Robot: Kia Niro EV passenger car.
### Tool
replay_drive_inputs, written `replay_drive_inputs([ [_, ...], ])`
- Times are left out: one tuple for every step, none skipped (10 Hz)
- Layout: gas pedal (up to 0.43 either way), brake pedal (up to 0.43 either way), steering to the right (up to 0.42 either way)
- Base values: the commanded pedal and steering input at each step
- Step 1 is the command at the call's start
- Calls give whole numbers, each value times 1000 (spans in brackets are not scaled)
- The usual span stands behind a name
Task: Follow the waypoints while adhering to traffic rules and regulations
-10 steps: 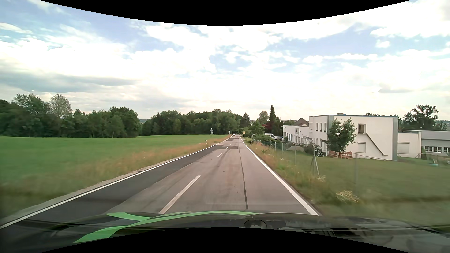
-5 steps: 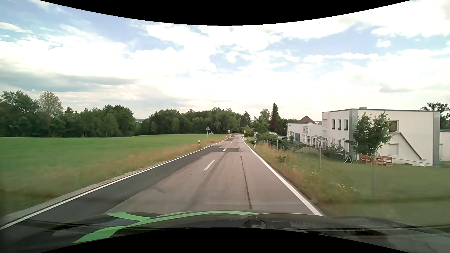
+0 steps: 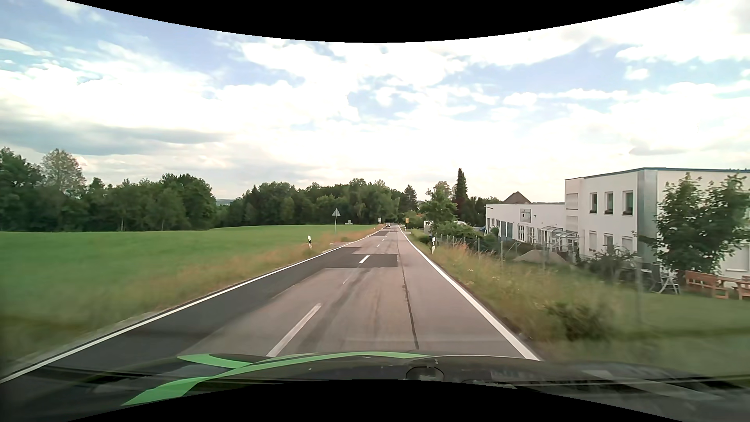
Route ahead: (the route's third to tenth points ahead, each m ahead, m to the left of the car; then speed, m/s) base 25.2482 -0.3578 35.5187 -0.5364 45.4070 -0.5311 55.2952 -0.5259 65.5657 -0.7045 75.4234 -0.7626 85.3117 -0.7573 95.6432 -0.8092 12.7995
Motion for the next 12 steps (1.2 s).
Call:
replay_drive_inputs([
  [0, 0, 2],
  [28, 0, 1],
  [150, 0, 1],
  [169, 0, 1],
  [169, 0, 1],
  [169, 0, 1],
  [169, 0, 2],
  [169, 0, 1],
  [169, 0, 0],
  [169, 0, -2],
  [157, 0, -3],
  [150, 0, -4],
])
